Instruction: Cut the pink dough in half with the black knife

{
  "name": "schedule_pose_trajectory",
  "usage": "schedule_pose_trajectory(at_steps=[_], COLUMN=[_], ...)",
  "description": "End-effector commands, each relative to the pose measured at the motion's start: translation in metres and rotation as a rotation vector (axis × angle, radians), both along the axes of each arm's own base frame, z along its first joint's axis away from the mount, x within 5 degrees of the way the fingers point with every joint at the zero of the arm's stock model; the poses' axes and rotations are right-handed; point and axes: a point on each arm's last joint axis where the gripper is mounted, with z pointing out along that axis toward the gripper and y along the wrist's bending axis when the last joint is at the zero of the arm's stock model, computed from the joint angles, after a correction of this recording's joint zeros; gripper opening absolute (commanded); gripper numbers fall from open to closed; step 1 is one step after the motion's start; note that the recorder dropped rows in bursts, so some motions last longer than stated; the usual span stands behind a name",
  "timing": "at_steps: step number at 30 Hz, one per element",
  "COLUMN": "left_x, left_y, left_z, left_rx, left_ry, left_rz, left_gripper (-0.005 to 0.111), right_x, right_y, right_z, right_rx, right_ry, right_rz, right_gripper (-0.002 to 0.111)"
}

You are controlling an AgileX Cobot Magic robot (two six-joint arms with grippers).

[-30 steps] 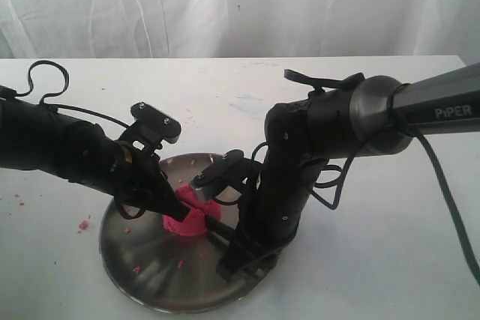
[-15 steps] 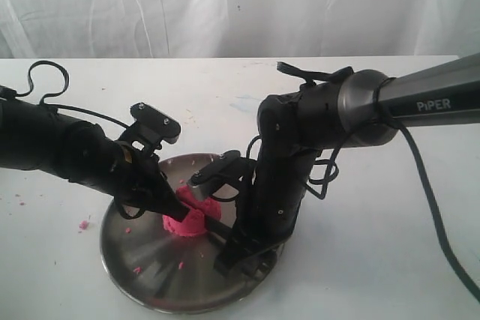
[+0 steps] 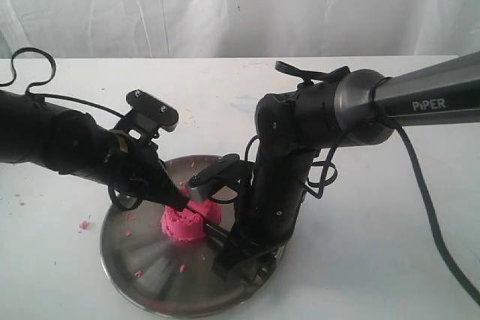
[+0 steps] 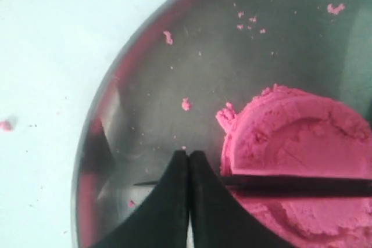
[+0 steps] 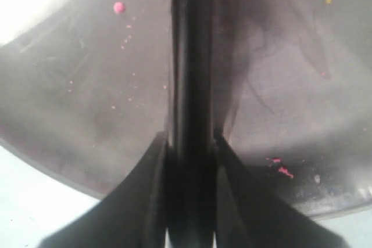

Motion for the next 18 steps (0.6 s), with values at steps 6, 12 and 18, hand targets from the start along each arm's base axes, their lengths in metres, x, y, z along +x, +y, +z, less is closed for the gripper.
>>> schedule_pose_trajectory(at_steps=[6,12,18], left_x=[-0.001,0.001,0.004], left_y=[-0.002,-0.003,-0.004], left_z=[0.003,-0.002,-0.015], left_rx=[-0.013,-0.002,0.028], left_ry=[-0.024,-0.036,-0.029], left_rz=[-0.003,-0.017,-0.044], left_gripper=[0.0,0.0,0.0], right_x=[-0.007,-0.007,-0.007], right_y=[-0.007,-0.007,-0.007], right_z=[-0.013,-0.013,-0.013], right_rx=[-0.072,-0.072,-0.072], right_ry=[0.072,0.072,0.072], right_rz=[0.035,0.035,0.035], right_gripper=[0.0,0.0,0.0])
